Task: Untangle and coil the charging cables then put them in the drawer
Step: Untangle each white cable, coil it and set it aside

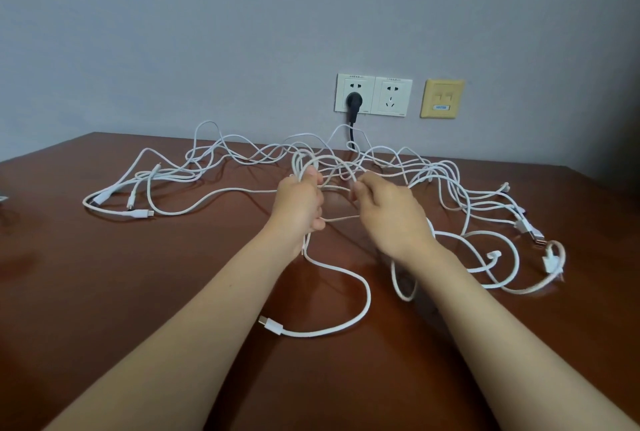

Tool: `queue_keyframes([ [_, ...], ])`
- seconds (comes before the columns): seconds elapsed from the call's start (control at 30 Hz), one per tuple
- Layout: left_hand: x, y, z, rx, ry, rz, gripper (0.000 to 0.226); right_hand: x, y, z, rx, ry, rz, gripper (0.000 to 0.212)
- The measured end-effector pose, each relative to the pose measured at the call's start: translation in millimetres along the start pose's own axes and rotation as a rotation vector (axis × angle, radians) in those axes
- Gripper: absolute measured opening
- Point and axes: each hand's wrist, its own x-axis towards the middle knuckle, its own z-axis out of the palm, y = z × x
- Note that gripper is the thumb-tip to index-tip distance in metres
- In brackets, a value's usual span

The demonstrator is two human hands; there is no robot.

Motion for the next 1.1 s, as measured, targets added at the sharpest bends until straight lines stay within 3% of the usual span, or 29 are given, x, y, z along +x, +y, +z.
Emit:
queue_keyframes([
  [0.1,-0.8,-5.8,2.3,0.331,0.068,0.201,0.029,0.9,-3.4,0.6,0.053,0.034,-0.068,0.024],
  [0.27,-9.5,-10.7,10.1,0.404,0.07,0.311,0.036,-1.6,-9.5,3.7,0.007,-0.01,-0.098,0.024],
  [0.4,-9.2,-14.0,9.2,0.503,0.122,0.364,0.023,-3.1,-12.9,2.1,-0.036,-0.056,-0.113,0.019],
  [0.5,-12.3,-13.1,10.6,0.577,0.125,0.399,0.026,-4.8,-13.6,1.1,-0.056,-0.067,-0.138,0.022],
  [0.57,-13.5,-12.8,11.6,0.57,0.107,0.435,0.026,-5.4,-14.6,-0.1,-0.043,-0.06,-0.149,0.024],
  [0.63,-13.9,-10.5,13.0,0.404,0.051,0.453,0.021,-3.8,-14.9,-3.1,0.031,-0.041,-0.142,0.024],
  [0.7,-14.6,-7.3,12.9,0.329,0.015,0.43,0.027,-1.1,-13.9,-5.6,0.1,-0.031,-0.09,0.036],
  [0.77,-15.0,-5.1,11.3,0.49,-0.01,0.456,0.023,-0.8,-11.9,-6.4,0.123,-0.057,-0.011,0.044],
  [0.87,-13.0,-3.5,5.7,0.787,0.023,0.466,0.026,-3.8,-12.3,-3.7,0.046,-0.13,0.028,0.038],
  [1.1,-8.7,-2.0,-2.1,0.981,0.096,0.516,0.023,-6.9,-17.8,-5.0,-0.047,-0.123,-0.031,0.028],
])
